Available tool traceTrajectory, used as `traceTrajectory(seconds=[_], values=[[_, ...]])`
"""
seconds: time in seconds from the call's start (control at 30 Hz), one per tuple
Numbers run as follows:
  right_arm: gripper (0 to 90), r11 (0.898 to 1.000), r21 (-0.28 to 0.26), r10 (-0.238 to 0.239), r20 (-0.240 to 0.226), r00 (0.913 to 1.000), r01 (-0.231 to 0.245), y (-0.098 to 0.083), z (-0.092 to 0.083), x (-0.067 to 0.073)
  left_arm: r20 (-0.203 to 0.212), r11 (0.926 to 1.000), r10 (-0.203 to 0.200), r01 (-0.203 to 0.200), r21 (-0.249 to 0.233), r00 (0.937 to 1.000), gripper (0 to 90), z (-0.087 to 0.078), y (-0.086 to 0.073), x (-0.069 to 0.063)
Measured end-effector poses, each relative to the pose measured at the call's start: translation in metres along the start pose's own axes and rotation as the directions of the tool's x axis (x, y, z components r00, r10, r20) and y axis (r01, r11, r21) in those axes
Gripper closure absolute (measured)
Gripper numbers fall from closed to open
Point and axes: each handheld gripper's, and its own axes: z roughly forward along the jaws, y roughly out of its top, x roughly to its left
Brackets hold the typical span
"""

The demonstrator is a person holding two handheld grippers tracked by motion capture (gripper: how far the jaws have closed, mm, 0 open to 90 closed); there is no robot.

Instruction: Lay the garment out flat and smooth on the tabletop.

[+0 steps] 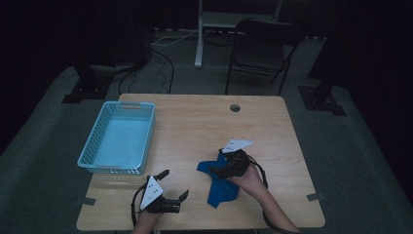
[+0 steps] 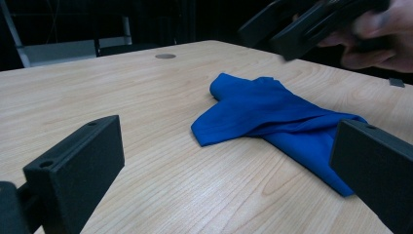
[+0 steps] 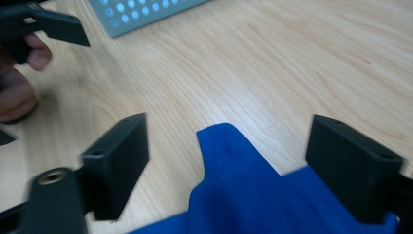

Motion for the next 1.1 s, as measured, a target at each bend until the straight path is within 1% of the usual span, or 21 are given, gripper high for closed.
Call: traceTrajectory(seconds=[0.07,0.17,0.2,0.23,0.3,0.37,0.43,0.47,0.53,0.57,0.63,0.67,0.7,0.73,0.77,0.9,0.93,1.03,1.1], values=[[21.4,1.000,0.022,-0.003,-0.023,0.9997,0.003,0.002,0.013,-0.001,0.002,1.0000,0.000,0.000,0.000,1.0000,0.0,0.000,0.000,0.000],[24.7,0.997,0.076,-0.013,-0.034,0.9993,0.016,0.003,0.036,0.000,0.003,1.0000,-0.001,0.001,-0.001,1.0000,0.0,0.000,0.000,0.000],[26.9,0.996,0.084,-0.013,-0.036,0.9993,0.016,0.003,0.039,0.000,0.004,1.0000,-0.001,0.001,-0.002,1.0000,0.0,0.000,0.000,0.000],[27.4,0.994,0.103,-0.018,-0.043,0.9989,0.022,0.003,0.047,0.000,0.004,1.0000,0.000,0.000,-0.003,1.0000,0.0,0.000,0.000,0.000],[28.8,0.991,0.133,-0.021,-0.043,0.9989,0.027,0.001,0.058,0.001,0.005,1.0000,0.001,-0.001,-0.003,1.0000,0.0,0.000,0.000,0.000],[30.4,0.986,0.162,-0.026,-0.042,0.9988,0.032,-0.001,0.067,0.001,0.006,1.0000,0.002,-0.002,-0.003,1.0000,0.0,0.000,0.000,0.000],[32.0,0.983,0.180,-0.022,-0.046,0.9987,0.030,-0.004,0.074,0.002,0.007,1.0000,0.004,-0.004,-0.004,1.0000,0.0,0.000,0.000,0.000],[33.6,0.982,0.187,-0.027,-0.047,0.9985,0.036,-0.006,0.077,0.002,0.007,1.0000,0.004,-0.004,-0.004,1.0000,0.0,-0.001,0.000,0.000],[34.0,0.979,0.198,-0.034,-0.044,0.9985,0.042,-0.008,0.080,0.004,0.007,1.0000,0.004,-0.004,-0.004,1.0000,0.0,-0.001,0.000,0.000],[34.7,0.977,0.206,-0.044,-0.038,0.9983,0.051,-0.008,0.082,0.005,0.007,1.0000,0.004,-0.004,-0.004,1.0000,0.0,-0.001,0.000,0.000],[36.7,0.974,0.215,-0.067,-0.014,0.9977,0.068,-0.008,0.083,0.008,0.007,1.0000,0.006,-0.006,-0.003,1.0000,0.0,0.000,0.000,0.000],[38.8,0.975,0.212,-0.075,-0.004,0.9972,0.074,-0.008,0.083,0.010,0.007,1.0000,0.006,-0.006,-0.003,1.0000,0.0,-0.001,0.000,0.000],[44.5,0.974,0.209,-0.082,-0.004,0.9966,0.081,-0.008,0.083,0.011,0.007,1.0000,0.005,-0.005,-0.003,1.0000,0.0,0.000,0.000,0.000],[48.3,0.976,0.204,-0.082,-0.003,0.9967,0.080,-0.009,0.083,0.011,0.007,1.0000,0.006,-0.006,-0.003,1.0000,0.0,0.000,0.000,0.000],[52.2,0.977,0.199,-0.079,0.004,0.9969,0.076,-0.009,0.082,0.012,0.007,1.0000,0.005,-0.005,-0.004,1.0000,0.0,-0.001,0.000,0.000],[74.8,0.984,0.174,-0.049,0.044,0.9979,0.040,-0.012,0.079,0.008,0.005,1.0000,0.000,0.000,-0.005,1.0000,0.0,0.000,0.000,0.000],[78.5,0.985,0.172,-0.039,0.053,0.9979,0.029,-0.012,0.079,0.007,0.005,1.0000,-0.001,0.001,-0.005,1.0000,0.0,0.000,0.000,0.000],[81.4,0.986,0.167,-0.014,0.051,0.9986,0.005,-0.013,0.078,0.005,0.005,1.0000,-0.003,0.003,-0.005,1.0000,0.0,0.000,0.000,0.000],[81.8,0.987,0.162,-0.001,0.042,0.9991,-0.006,-0.013,0.077,0.004,0.009,0.9999,0.008,-0.008,-0.008,0.9999,0.0,-0.001,0.000,0.000]])
